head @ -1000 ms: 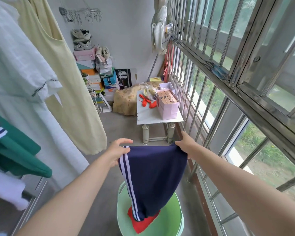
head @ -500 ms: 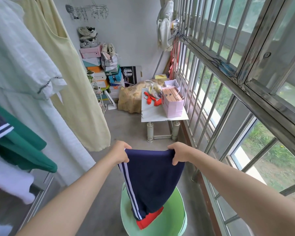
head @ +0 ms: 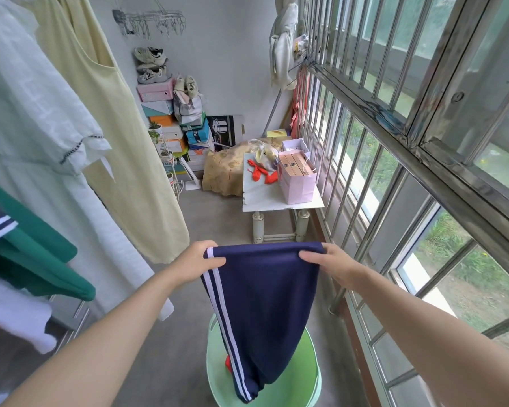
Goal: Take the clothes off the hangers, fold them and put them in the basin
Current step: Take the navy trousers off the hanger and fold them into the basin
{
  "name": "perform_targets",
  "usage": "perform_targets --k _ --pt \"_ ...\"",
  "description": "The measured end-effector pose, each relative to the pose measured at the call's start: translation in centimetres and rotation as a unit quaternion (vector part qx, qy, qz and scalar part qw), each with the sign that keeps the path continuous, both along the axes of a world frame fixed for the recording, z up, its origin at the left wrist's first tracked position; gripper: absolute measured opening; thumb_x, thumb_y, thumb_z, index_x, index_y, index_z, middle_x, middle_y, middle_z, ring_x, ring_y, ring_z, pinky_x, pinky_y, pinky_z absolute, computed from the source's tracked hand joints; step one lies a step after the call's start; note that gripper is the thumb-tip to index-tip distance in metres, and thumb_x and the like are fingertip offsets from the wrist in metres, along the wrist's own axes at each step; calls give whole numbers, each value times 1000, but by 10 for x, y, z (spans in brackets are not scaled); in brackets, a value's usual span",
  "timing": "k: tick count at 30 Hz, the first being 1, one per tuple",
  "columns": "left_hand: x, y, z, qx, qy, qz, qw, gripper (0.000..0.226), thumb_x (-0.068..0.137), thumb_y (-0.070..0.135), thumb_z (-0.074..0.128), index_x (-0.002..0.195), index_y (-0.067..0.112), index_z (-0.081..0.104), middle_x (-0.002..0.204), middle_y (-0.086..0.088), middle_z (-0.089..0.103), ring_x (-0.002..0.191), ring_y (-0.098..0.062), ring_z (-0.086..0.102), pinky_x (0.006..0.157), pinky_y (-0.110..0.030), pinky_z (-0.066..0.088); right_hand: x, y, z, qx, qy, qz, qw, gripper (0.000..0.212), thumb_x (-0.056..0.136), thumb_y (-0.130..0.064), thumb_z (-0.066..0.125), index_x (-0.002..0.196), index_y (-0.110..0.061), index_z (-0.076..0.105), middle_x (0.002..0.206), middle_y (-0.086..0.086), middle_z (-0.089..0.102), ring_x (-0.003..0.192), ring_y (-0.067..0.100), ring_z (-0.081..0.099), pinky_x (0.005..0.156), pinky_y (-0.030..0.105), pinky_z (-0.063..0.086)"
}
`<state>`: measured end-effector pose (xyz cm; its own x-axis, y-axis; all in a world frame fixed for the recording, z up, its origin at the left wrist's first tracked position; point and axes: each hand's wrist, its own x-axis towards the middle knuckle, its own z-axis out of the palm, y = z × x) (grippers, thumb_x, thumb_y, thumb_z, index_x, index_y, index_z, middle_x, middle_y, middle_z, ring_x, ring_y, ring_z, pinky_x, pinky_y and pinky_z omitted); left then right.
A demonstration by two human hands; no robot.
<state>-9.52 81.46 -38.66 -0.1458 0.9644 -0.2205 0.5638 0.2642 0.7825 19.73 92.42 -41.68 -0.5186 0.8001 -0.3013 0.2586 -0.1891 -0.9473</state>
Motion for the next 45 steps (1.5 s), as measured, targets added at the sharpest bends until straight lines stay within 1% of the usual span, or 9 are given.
perform_targets --k 5,8,11,16,26,32,36,41,45 --pt "24 7 26 81 -155 45 983 31 87 18 64 98 -10 55 86 -13 64 78 -20 61 76 -33 47 5 -9 -2 -147 148 -91 974 35 94 -38 51 113 -11 64 110 3 70 102 17 64 88 28 46" --pt "39 13 40 91 -235 61 966 22 94 7 55 107 -11 55 92 -14 66 80 -20 64 77 -32 51 4 -19 -9 -195 174 -38 964 51 77 -46 71 118 -19 60 117 5 68 110 24 63 89 35 49" --pt "44 16 50 87 -277 60 955 17 95 7 53 108 -4 58 93 -11 67 80 -19 65 79 -33 51 6 -27 -20 -179 151 81 969 79 56 -23 88 127 -12 54 124 12 64 115 29 60 93 39 50" --pt "43 13 61 78 -314 48 945 12 95 6 52 101 5 62 92 -10 68 81 -21 66 78 -33 51 4 -33 -30 -167 127 115 971 72 62 -8 79 129 -6 51 124 18 62 115 33 60 94 38 50" --pt "38 -1 80 31 -368 -43 928 24 82 15 59 103 5 59 92 -7 68 81 -17 66 74 -26 53 -18 -43 -20 -191 173 103 961 90 50 -27 92 129 -9 54 126 12 62 117 29 59 91 36 52" --pt "30 2 101 71 -465 -32 882 17 84 8 58 98 6 68 93 -11 71 82 -20 70 76 -29 57 -27 -26 23 -171 300 18 938 87 40 -35 94 118 -17 62 117 7 68 105 23 66 86 35 56" --pt "29 11 104 74 -500 -3 863 19 84 11 54 94 6 69 89 -11 73 78 -20 71 75 -30 57 -36 -41 15 -195 190 112 956 74 53 -28 91 118 -7 62 117 14 66 108 28 63 85 37 54" --pt "16 9 87 14 -504 59 862 25 94 15 43 109 4 60 93 -10 73 82 -21 72 78 -33 57 -28 -37 27 -203 178 49 962 30 90 -19 61 120 -13 61 116 4 69 103 17 67 81 27 55" --pt "2 3 71 -30 -465 135 875 25 99 17 41 100 5 64 84 -8 75 74 -20 73 74 -33 58 -16 -32 33 -219 56 60 972 35 90 -30 58 121 -15 59 107 -1 72 97 15 69 77 30 53"
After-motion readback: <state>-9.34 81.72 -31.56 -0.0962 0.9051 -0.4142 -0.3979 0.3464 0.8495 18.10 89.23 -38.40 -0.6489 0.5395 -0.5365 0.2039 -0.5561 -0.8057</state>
